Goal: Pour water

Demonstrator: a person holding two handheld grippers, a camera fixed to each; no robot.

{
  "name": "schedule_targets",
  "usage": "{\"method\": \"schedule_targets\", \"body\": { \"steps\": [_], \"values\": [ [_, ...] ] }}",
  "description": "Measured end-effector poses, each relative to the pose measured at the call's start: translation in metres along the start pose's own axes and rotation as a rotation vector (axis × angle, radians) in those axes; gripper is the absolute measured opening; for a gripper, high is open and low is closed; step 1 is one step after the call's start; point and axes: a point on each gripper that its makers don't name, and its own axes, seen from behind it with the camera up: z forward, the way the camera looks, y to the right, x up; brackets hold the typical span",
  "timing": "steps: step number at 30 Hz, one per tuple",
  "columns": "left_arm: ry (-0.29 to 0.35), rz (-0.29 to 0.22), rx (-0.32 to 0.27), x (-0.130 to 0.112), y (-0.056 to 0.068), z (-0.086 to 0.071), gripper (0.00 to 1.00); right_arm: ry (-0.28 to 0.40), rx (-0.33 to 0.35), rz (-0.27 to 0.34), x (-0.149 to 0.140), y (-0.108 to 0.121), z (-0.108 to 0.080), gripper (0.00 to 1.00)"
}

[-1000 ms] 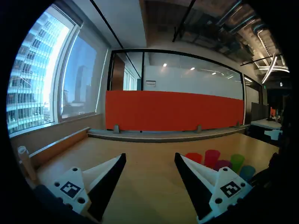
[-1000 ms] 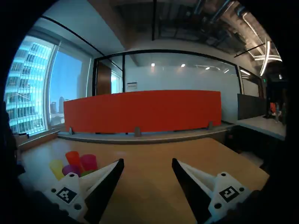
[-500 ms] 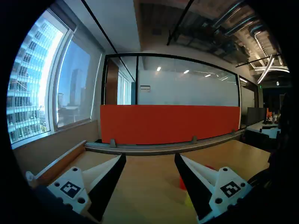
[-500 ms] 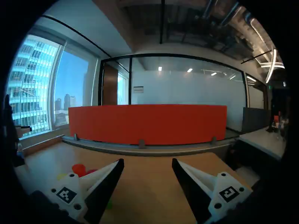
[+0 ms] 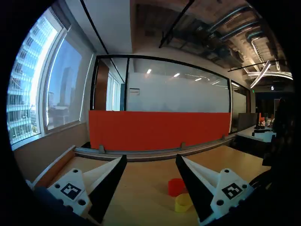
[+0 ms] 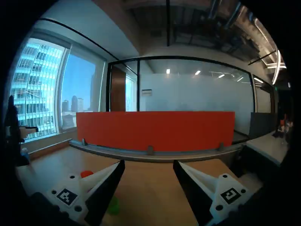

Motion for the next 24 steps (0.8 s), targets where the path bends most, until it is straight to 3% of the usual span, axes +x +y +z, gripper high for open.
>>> {"method": "schedule_targets", "body": {
  "steps": [8,14,24],
  "values": [
    [-0.009,0.037,-0.064,-0.001,0.009,0.0,0.97,-0.009,0.111,-0.04,-0.001,-0.017,-0.001,0.99],
    [-0.026,0.033,-0.12,-0.004,0.016,0.001,0.97,-0.023,0.199,-0.039,-0.001,-0.03,-0.004,0.99],
    [-0.042,0.055,-0.224,-0.007,0.038,0.003,0.97,-0.036,0.287,-0.046,0.001,-0.047,-0.006,0.99]
  ]
}}
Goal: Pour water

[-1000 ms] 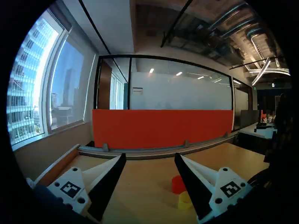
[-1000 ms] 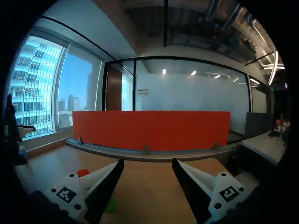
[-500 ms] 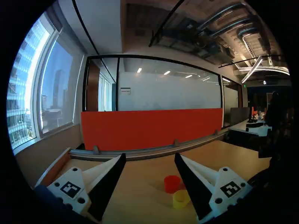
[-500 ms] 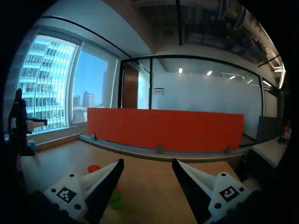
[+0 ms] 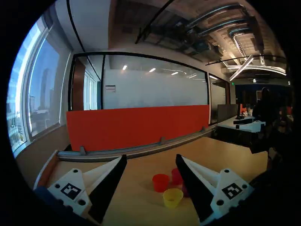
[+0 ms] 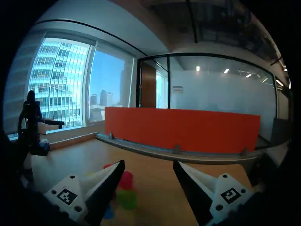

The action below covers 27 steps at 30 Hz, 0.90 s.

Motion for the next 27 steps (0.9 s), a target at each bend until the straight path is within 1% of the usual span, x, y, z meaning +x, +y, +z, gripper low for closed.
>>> {"method": "schedule_targets", "body": {
  "steps": [8,11,18,23,27],
  "values": [
    [-0.003,0.005,-0.038,0.0,0.007,0.002,0.97,-0.003,0.038,-0.009,0.005,-0.006,0.0,0.99],
    [-0.014,0.013,-0.064,-0.003,0.013,0.001,0.97,-0.022,0.052,-0.021,0.001,-0.009,0.0,0.99],
    [-0.04,0.014,-0.13,-0.008,0.029,0.001,0.97,-0.08,0.076,-0.042,-0.007,-0.012,-0.002,0.99],
    [-0.064,0.009,-0.166,-0.015,0.037,0.003,0.97,-0.101,0.081,-0.056,-0.011,-0.011,-0.004,0.99],
    [-0.086,0.018,-0.195,-0.02,0.043,0.004,0.97,-0.107,0.08,-0.059,-0.013,-0.009,-0.004,0.99]
  ]
}}
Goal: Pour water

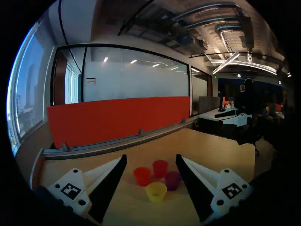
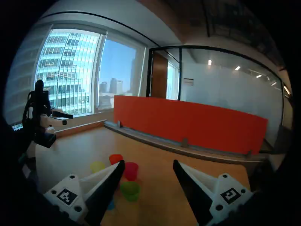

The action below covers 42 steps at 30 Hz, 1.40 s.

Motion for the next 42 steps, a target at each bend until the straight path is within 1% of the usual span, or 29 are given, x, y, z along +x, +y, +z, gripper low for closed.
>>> {"method": "schedule_targets", "body": {
  "steps": [2,5,9,14,20,23,26,29,35,42],
  "values": [
    [-0.009,0.007,-0.014,-0.002,0.003,0.001,0.97,-0.002,0.0,-0.001,-0.001,0.0,0.0,0.99],
    [-0.02,0.016,-0.042,-0.006,0.012,0.003,0.97,-0.004,-0.003,0.0,-0.001,0.001,0.0,0.99],
    [-0.03,0.035,-0.094,-0.011,0.028,0.005,0.97,-0.007,-0.001,0.002,-0.002,0.002,-0.001,0.99],
    [-0.043,0.067,-0.148,-0.018,0.045,0.01,0.97,-0.012,0.002,0.008,-0.003,0.002,-0.001,0.99],
    [-0.081,0.078,-0.218,-0.034,0.067,0.014,0.97,-0.015,0.003,0.005,-0.003,0.001,-0.001,0.99],
    [-0.103,0.092,-0.251,-0.045,0.077,0.017,0.97,-0.017,0.003,0.003,-0.005,0.001,-0.001,0.99],
    [-0.122,0.104,-0.272,-0.056,0.085,0.021,0.97,-0.021,0.002,0.005,-0.006,0.001,0.0,0.99],
    [-0.141,0.105,-0.288,-0.067,0.09,0.025,0.97,-0.021,0.003,0.006,-0.007,0.001,0.0,0.99],
    [-0.181,0.098,-0.331,-0.086,0.103,0.033,0.97,-0.026,0.003,0.006,-0.008,0.001,0.002,0.99],
    [-0.225,0.098,-0.375,-0.107,0.115,0.045,0.97,-0.031,0.004,0.009,-0.011,0.002,0.004,0.99]
  ]
}}
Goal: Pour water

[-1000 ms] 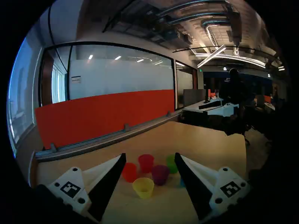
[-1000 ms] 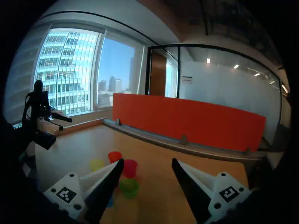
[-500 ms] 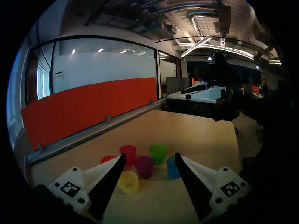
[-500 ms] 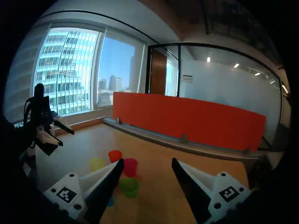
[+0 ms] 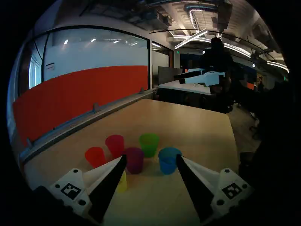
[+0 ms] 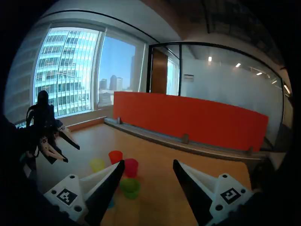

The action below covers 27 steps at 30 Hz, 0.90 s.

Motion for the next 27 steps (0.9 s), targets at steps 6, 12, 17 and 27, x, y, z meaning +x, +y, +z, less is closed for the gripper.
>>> {"method": "schedule_targets", "body": {
  "steps": [6,12,17,27],
  "values": [
    [-0.026,0.009,-0.036,-0.011,0.011,0.018,0.97,-0.002,0.003,0.003,-0.003,0.001,0.002,0.99],
    [-0.06,0.019,-0.064,-0.024,0.02,0.038,0.97,-0.007,0.001,0.007,-0.005,0.003,0.005,0.99],
    [-0.092,0.025,-0.082,-0.035,0.026,0.053,0.97,-0.012,0.0,0.012,-0.009,0.006,0.006,0.99],
    [-0.132,0.029,-0.141,-0.051,0.043,0.079,0.97,-0.025,-0.009,0.015,-0.014,0.012,0.01,0.99]
  ]
}}
